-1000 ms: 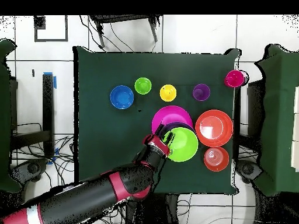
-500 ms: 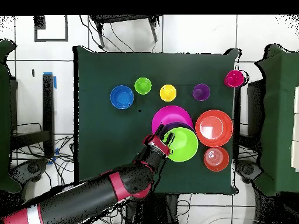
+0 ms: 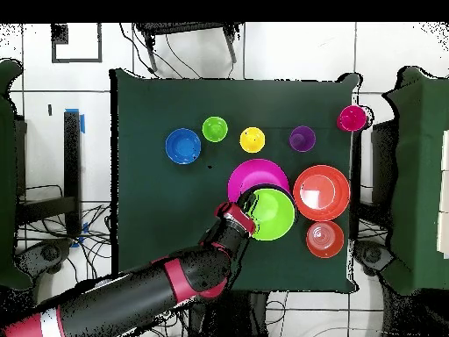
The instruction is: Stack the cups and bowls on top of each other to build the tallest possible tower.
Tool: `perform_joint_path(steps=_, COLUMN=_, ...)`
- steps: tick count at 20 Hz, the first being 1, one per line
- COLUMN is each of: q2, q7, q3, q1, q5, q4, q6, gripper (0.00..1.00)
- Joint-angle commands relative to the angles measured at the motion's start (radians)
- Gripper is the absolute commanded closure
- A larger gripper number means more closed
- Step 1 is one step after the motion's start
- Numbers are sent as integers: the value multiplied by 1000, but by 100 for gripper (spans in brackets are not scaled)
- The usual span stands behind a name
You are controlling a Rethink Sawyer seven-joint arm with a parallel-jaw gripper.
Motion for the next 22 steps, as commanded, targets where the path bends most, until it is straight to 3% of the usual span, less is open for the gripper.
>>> perform_joint_path(steps=1, q2=8, q7=-125, q3=187, q1=-33, q5=16, q4=-102, q6=-12, gripper=100)
perform_joint_path(steps=22, q2=87, q7=-170, q3=153, q1=-100, q5=165, q4=-194, q6=-89, gripper=100)
